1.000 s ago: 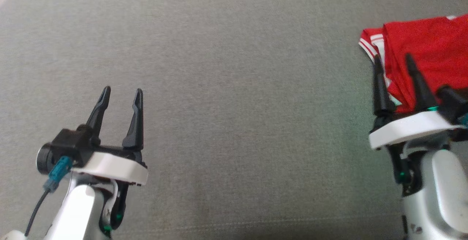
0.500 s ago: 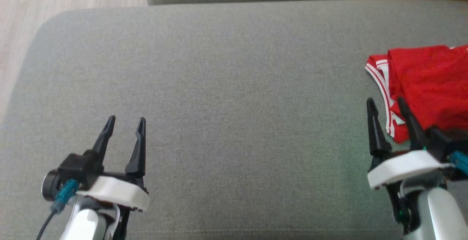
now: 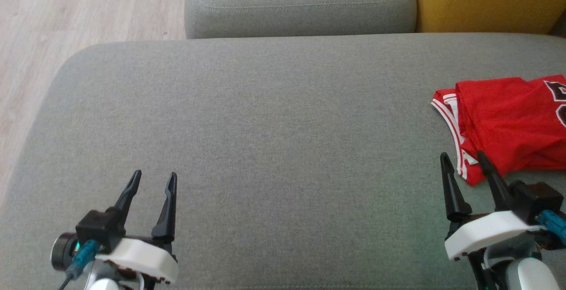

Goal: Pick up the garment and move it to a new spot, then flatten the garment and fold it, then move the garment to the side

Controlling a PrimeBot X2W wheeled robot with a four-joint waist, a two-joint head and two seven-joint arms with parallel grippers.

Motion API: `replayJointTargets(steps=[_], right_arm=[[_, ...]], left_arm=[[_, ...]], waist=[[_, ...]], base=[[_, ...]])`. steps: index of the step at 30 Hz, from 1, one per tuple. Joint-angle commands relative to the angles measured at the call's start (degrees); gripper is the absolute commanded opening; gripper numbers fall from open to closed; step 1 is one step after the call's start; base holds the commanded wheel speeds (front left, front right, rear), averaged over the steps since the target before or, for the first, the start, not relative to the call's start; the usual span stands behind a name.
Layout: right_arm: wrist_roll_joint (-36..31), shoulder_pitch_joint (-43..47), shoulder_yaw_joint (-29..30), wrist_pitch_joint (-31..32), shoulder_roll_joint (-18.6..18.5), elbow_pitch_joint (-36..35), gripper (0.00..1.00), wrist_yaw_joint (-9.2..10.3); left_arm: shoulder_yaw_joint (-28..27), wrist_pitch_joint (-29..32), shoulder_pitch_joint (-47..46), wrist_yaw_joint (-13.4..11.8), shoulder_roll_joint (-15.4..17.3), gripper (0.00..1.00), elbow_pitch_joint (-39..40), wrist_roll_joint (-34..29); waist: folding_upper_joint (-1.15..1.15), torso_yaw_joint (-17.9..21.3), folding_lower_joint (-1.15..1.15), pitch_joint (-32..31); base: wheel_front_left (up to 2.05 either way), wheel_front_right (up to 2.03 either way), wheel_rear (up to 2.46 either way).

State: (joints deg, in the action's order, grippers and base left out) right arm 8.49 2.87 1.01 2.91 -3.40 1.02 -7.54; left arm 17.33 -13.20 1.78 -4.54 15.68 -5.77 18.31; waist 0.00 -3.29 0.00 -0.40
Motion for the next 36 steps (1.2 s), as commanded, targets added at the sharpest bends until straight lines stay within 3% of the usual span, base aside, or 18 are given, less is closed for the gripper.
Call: replayJointTargets(steps=[1, 36], right_arm=[[-0.5, -1.1, -1.1, 0.1, -0.1, -2.6, 1.0, 0.05], [-0.5, -0.7, -1.7, 0.2, 0.3, -3.7, 1.0, 0.05]], left_arm=[[-2.3, -0.1, -1.8, -0.4, 1.2, 1.0, 1.9, 0.3], [-1.5, 0.5, -1.0, -1.9, 2.2, 1.0, 3.0, 1.4]], waist=[[0.0, 0.2, 0.0, -0.3], [0.0, 0.9, 0.0, -0.6]], base=[[0.0, 0.0, 0.0], [0.0, 0.0, 0.0]])
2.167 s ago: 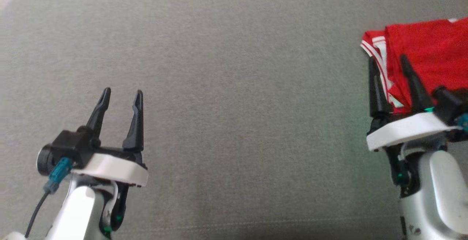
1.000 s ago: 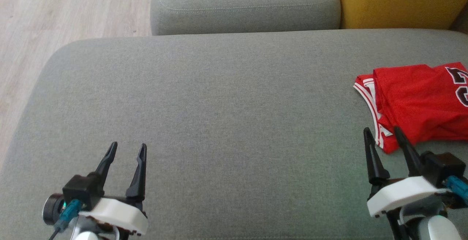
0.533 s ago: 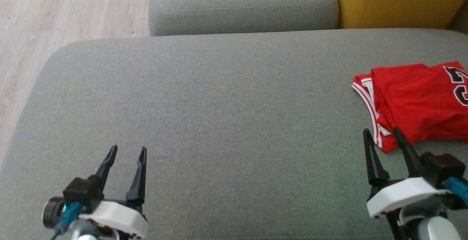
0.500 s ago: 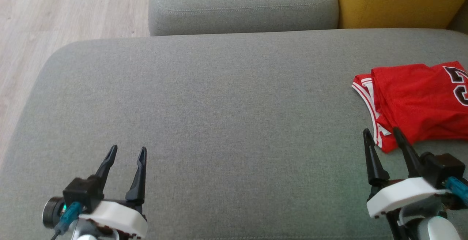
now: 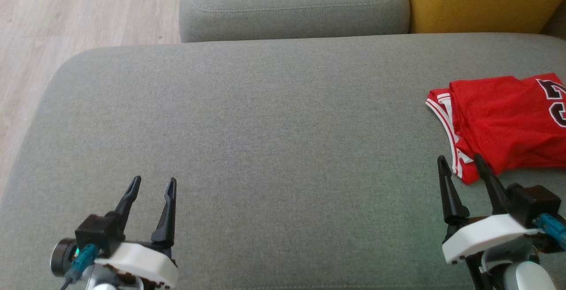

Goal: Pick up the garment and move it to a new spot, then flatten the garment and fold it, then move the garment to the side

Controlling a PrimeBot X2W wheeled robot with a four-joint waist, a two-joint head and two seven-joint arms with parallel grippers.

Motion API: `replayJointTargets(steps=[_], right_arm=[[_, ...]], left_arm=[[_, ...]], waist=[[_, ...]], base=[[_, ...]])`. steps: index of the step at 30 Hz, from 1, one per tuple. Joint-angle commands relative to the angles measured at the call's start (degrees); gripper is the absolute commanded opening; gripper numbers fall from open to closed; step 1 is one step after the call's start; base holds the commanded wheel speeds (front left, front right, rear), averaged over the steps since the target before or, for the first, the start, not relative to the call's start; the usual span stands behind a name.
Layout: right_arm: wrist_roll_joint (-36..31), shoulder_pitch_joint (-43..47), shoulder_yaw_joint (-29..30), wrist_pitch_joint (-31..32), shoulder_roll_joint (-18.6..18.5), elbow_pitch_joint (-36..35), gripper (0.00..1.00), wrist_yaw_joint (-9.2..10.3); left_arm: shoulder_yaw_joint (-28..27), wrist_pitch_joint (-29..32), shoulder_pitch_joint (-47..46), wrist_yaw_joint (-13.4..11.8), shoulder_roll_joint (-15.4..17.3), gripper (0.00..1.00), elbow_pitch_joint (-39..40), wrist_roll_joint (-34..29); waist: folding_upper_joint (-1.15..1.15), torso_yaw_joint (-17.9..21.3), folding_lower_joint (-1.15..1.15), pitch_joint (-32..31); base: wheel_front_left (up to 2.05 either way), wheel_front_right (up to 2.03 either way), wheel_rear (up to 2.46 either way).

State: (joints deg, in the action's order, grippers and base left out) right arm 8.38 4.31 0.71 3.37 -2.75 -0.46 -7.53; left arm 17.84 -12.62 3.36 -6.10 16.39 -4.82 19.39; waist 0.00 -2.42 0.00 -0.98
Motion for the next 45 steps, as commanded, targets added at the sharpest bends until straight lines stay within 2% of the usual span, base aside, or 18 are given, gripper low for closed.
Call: replayJointTargets(steps=[1, 11, 12, 14, 45], right_arm=[[-0.4, -2.2, -1.4, -0.3, -0.4, -2.2, 1.0, 0.04], [-0.2, -2.2, -1.6, -0.4, -0.4, -2.1, 1.0, 0.04], [0.1, 0.0, -0.2, 0.0, 0.0, 0.2, 0.0, 0.0], [0.1, 0.3, -0.3, 0.0, 0.1, 2.2, 0.0, -0.01], [22.0, -2.5, 0.7, 0.4, -0.3, 5.4, 0.0, 0.0]], left_arm=[[-2.0, -0.1, -2.6, -0.4, 1.6, 1.0, 2.0, 0.3], [-1.6, -0.2, -2.9, -0.4, 1.8, 1.0, 2.1, 0.5], [0.2, 0.0, 0.0, 0.1, 0.2, 0.0, -0.2, 0.0], [0.4, 0.0, 0.4, 0.1, -0.6, 0.0, -2.0, 0.1], [-5.1, 4.2, -2.2, 3.5, -3.3, 0.0, -4.0, 19.5]], waist=[[0.0, 0.0, 0.0, 0.0], [0.0, 0.1, 0.0, 0.2], [0.0, 0.1, 0.0, 0.2], [0.0, 0.1, 0.0, 0.2], [0.0, 0.7, 0.0, 0.4]], base=[[0.0, 0.0, 0.0], [0.0, 0.0, 0.0], [0.0, 0.0, 0.0], [0.0, 0.0, 0.0], [0.0, 0.0, 0.0]])
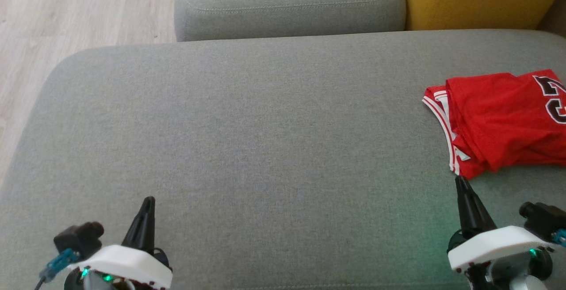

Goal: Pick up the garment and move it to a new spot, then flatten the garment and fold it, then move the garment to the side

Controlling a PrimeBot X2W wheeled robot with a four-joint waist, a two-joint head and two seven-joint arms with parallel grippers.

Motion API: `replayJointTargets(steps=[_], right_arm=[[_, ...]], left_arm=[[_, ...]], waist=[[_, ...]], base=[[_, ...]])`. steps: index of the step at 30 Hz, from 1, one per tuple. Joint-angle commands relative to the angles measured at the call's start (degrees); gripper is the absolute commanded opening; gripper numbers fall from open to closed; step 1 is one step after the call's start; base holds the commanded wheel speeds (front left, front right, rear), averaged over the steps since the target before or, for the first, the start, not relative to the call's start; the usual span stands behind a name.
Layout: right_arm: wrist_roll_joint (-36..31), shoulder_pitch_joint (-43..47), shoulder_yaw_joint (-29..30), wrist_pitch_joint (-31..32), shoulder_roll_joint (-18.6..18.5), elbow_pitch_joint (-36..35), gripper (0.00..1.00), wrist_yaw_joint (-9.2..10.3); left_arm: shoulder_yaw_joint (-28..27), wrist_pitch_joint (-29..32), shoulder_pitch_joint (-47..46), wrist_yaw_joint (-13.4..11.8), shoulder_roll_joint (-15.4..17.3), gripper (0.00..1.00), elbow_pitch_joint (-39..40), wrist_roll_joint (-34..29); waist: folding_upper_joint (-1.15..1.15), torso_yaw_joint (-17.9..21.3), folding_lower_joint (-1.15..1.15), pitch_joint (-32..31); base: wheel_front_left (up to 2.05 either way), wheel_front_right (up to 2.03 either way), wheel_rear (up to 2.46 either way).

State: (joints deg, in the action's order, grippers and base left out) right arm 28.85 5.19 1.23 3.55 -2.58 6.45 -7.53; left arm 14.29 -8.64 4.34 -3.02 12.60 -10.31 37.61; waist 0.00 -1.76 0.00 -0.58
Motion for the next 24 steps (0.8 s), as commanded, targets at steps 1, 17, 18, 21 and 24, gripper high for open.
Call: replayJointTargets(steps=[1, 17, 18, 21, 24], right_arm=[[2.2, -3.4, 0.3, 0.2, -0.5, -1.5, 0.0, 0.0], [12.4, -4.7, 0.9, 0.5, -0.6, 0.0, 0.0, 0.01], [13.0, -4.8, 0.9, 0.5, -0.6, 0.1, 0.0, 0.01], [15.1, -5.0, 1.1, 0.6, -0.6, 0.4, 0.0, 0.01], [17.1, -5.3, 1.2, 0.7, -0.7, 0.7, 0.0, 0.01]], left_arm=[[-1.7, 0.4, -3.2, 0.5, 0.4, 0.0, 1.4, 1.9], [-4.5, 2.5, -4.4, 2.2, -0.9, 0.0, 0.7, 10.8], [-4.6, 2.6, -4.4, 2.3, -1.0, 0.0, 0.6, 11.3], [-5.2, 3.1, -4.7, 2.6, -1.3, 0.0, 0.4, 13.1], [-5.8, 3.5, -4.9, 2.9, -1.6, 0.0, 0.3, 14.9]], waist=[[0.0, 0.0, 0.0, 0.0], [0.0, 0.3, 0.0, 0.1], [0.0, 0.3, 0.0, 0.1], [0.0, 0.4, 0.0, 0.2], [0.0, 0.4, 0.0, 0.2]], base=[[0.0, 0.0, 0.0], [0.0, 0.0, 0.0], [0.0, 0.0, 0.0], [0.0, 0.0, 0.0], [0.0, 0.0, 0.0]])
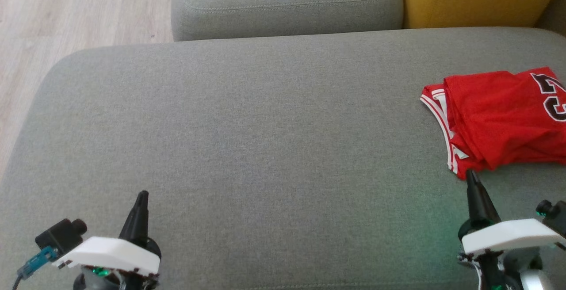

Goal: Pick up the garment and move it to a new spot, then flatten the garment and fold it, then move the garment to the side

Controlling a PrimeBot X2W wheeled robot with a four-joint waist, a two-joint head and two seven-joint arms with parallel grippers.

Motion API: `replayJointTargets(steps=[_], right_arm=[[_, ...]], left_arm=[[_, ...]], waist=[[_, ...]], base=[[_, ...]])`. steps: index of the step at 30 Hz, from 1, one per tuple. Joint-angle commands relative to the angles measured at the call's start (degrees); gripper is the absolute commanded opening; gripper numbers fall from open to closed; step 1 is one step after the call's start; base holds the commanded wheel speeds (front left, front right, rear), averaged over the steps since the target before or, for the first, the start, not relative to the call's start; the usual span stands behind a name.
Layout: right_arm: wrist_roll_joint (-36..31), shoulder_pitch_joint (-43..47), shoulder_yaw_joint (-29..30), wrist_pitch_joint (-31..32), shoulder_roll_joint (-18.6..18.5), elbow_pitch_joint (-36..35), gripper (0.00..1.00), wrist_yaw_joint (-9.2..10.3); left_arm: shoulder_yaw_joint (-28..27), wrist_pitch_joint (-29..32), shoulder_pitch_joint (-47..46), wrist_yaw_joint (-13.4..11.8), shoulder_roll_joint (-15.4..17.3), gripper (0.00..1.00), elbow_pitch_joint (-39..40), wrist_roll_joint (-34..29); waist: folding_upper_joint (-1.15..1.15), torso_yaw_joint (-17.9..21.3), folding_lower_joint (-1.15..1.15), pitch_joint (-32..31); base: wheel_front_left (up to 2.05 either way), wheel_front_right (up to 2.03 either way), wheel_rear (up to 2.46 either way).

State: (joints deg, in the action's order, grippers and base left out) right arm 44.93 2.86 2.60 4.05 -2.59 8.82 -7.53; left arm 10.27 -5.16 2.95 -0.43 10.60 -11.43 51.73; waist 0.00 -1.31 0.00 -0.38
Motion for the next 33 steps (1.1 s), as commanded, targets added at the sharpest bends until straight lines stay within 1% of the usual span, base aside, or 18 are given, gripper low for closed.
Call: replayJointTargets(steps=[1, 29, 33], right_arm=[[1.7, -3.1, -0.1, 0.2, -0.6, -1.6, 0.0, 0.01], [19.8, -5.4, 1.2, 0.8, -0.7, 1.1, 0.0, 0.02], [23.1, -5.8, 1.4, 1.0, -0.7, 1.6, 0.0, 0.03]], left_arm=[[-1.9, 0.2, -3.6, 0.5, 0.3, 0.0, 1.3, 1.4], [-7.2, 4.2, -5.7, 3.4, -2.4, 0.0, -0.2, 17.1], [-8.2, 5.0, -6.1, 3.9, -3.0, 0.0, -0.5, 20.0]], waist=[[0.0, 0.0, 0.0, 0.0], [0.0, 0.5, 0.0, 0.2], [0.0, 0.6, 0.0, 0.3]], base=[[0.0, 0.0, 0.0], [0.0, 0.0, 0.0], [0.0, 0.0, 0.0]])
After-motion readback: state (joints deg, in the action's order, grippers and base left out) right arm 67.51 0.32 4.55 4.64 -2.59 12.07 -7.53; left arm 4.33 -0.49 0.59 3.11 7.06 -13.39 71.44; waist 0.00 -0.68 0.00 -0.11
